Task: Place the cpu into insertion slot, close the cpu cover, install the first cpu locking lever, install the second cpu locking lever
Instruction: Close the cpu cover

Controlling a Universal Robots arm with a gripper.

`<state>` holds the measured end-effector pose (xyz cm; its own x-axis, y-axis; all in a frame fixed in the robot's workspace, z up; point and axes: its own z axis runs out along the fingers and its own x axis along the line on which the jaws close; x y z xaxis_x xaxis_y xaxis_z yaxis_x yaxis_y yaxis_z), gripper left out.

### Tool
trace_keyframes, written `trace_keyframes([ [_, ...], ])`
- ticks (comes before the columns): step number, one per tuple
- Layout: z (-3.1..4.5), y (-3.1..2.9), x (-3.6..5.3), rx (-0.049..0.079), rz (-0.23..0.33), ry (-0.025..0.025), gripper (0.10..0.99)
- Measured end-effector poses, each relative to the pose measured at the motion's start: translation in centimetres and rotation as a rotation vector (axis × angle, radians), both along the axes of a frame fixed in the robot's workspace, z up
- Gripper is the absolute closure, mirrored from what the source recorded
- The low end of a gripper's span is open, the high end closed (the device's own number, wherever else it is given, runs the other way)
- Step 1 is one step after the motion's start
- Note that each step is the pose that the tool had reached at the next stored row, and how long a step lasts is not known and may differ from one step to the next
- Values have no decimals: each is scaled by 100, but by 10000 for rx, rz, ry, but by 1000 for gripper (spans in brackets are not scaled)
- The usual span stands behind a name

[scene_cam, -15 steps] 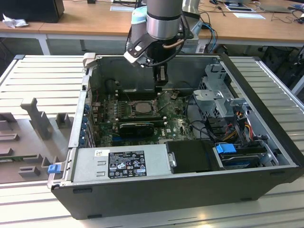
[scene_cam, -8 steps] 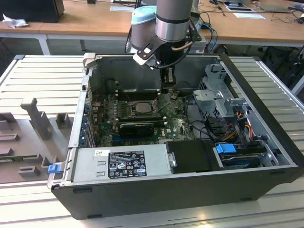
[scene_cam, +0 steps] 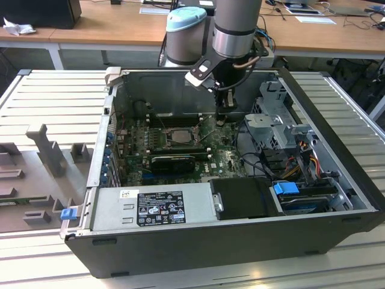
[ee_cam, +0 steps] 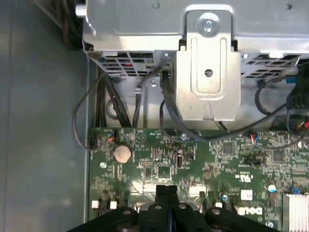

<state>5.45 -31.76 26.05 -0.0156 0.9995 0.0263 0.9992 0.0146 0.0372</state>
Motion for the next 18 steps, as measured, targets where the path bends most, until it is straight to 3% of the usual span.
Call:
trace_keyframes([
  [3,-97,1,29,0,24,0,980],
  [6,-107,1,-35,-1,27,4,980],
  [18,-108,1,-141,1,27,1,980],
])
